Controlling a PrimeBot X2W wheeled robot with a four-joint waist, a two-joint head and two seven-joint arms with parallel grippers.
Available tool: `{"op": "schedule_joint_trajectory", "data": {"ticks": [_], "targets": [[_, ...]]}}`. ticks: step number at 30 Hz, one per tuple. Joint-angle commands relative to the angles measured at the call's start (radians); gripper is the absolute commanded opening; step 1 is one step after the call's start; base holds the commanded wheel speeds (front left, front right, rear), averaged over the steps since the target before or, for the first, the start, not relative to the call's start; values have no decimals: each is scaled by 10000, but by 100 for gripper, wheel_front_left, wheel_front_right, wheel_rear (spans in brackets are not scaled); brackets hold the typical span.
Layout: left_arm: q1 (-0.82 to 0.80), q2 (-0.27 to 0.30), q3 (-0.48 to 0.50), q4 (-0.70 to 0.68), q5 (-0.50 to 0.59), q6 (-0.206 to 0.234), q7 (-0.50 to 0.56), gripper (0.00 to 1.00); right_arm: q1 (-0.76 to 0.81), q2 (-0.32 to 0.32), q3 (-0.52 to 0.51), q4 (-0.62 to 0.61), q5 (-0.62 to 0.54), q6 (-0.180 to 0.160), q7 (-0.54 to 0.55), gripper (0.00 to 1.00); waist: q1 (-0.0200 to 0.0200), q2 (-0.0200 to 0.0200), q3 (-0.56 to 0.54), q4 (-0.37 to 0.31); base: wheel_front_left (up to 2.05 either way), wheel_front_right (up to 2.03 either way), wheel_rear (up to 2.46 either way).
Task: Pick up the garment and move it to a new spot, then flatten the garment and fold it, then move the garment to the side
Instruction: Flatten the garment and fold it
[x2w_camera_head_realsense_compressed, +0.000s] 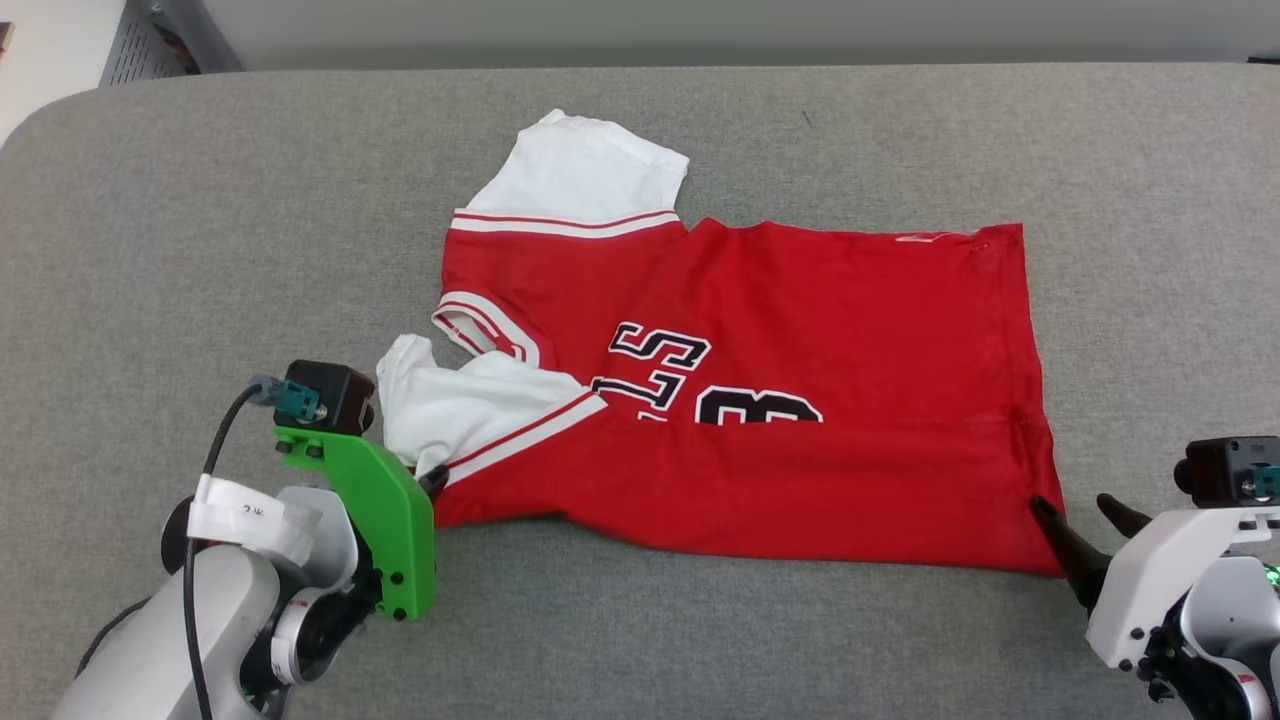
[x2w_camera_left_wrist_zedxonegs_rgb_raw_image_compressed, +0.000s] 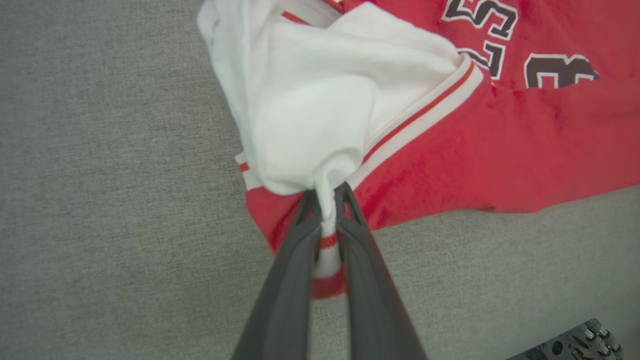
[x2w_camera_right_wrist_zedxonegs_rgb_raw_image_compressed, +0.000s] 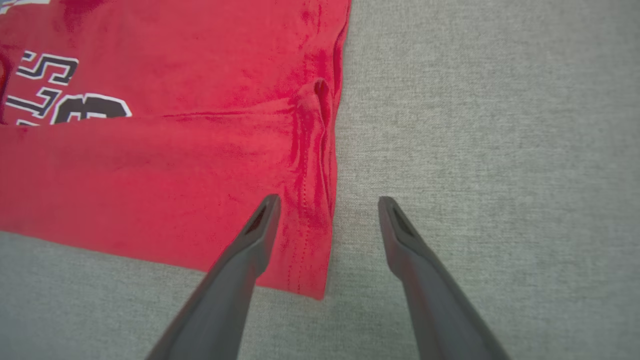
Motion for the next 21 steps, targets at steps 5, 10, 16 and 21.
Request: {"op": "schedule_joint_trajectory", "data": {"ticks": [5, 10, 16, 21], "targets": [[78, 104, 52, -556, 248, 215, -106, 0, -514, -219, 569, 188, 169, -9, 638, 100, 0, 0, 297, 155, 0, 0, 0], [-19, 44, 31, -740, 321, 266, -172, 0, -773, -403, 1113, 836, 261, -9, 1072, 100, 0, 0, 475, 301, 0, 0, 0], [76, 14, 65, -745, 307, 311, -330, 0, -680, -486, 1582, 1296, 436, -9, 1629, 11, 0, 0, 507, 360, 0, 0, 0], [213, 53, 42, -739, 311, 291, -430, 0, -840, -585, 1594, 1290, 425, -9, 1629, 0, 0, 0, 289, 325, 0, 0, 0]]}}
